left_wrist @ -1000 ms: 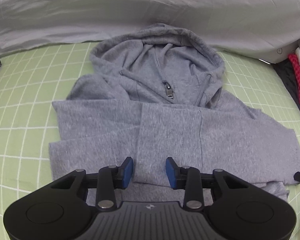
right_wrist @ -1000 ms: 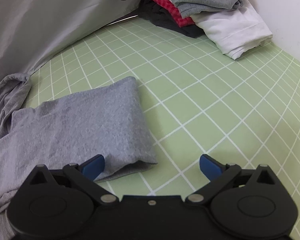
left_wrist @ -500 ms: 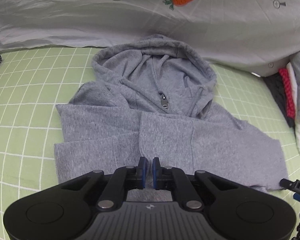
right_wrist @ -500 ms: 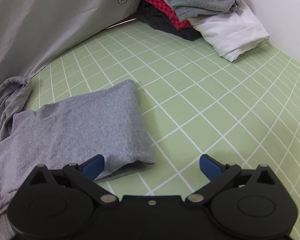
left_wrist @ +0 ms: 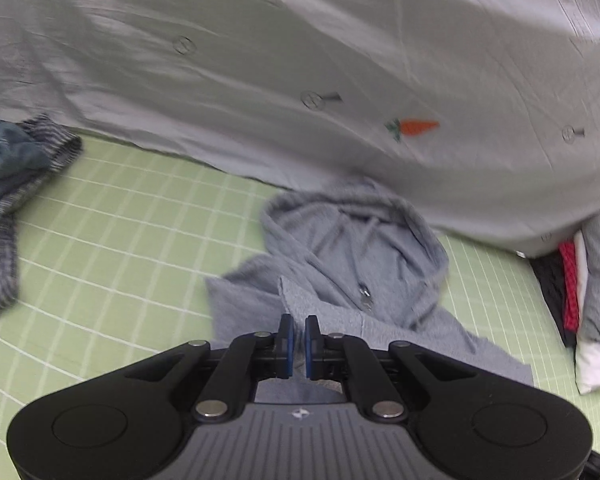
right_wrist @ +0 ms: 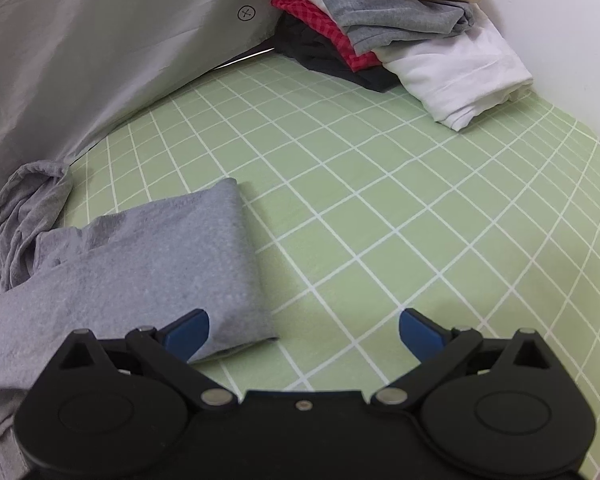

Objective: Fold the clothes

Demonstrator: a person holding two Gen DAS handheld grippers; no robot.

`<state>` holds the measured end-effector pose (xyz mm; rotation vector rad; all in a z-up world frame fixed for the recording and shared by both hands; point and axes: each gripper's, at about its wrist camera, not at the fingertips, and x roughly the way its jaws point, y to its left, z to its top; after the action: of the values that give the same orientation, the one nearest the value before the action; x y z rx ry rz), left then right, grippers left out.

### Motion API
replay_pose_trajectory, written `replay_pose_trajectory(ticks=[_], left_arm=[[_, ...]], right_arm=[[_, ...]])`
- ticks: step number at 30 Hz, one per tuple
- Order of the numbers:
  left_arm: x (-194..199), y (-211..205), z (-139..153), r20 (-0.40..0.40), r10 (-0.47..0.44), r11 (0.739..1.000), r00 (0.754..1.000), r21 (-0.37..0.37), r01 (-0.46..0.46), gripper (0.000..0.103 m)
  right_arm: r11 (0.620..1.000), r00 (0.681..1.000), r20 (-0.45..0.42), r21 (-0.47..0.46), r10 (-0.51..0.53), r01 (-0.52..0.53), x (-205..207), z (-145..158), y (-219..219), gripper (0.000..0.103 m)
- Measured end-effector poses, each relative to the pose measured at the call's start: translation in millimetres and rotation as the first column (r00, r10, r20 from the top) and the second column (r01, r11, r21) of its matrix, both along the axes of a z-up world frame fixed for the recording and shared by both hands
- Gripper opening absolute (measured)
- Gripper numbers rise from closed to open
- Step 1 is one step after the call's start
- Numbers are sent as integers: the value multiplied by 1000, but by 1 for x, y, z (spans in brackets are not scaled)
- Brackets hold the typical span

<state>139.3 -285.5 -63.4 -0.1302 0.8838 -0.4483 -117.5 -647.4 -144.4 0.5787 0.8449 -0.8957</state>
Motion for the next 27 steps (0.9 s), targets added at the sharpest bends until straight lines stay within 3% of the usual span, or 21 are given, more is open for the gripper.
replay_pose_trajectory(ticks=[8,16,27], left_arm=[[16,73,18,59,197,980,979,-12,-197,5],[30,144,20,86,397,916,914,27,-401,0],[28,171,-5,51,462,883,886,66,-464,0]], right_arm=[[999,999,-5,-7,45,-45,8,0,7,103],[995,995,-7,-11,98,-98,16,1,15,103],[989,989,-30,-14,147,-148,27,1,25,103]])
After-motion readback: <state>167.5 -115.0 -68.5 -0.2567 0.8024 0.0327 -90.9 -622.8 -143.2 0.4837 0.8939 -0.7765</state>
